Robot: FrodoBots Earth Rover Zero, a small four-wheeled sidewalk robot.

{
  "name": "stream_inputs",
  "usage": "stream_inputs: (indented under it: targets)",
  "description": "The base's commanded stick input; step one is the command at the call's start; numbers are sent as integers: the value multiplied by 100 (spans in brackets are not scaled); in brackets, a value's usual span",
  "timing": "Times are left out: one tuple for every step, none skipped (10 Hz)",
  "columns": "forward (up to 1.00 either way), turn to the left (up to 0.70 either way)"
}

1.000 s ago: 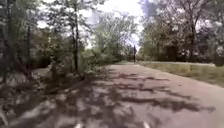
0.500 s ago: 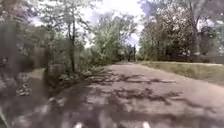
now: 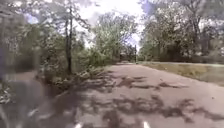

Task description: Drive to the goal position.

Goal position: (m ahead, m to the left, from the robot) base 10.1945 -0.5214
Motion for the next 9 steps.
stream_inputs:
  targets:
    - [100, 0]
    - [100, 0]
    - [100, 0]
    - [100, 0]
    - [100, 0]
    - [100, 0]
    - [100, 0]
    - [100, 0]
    - [100, 0]
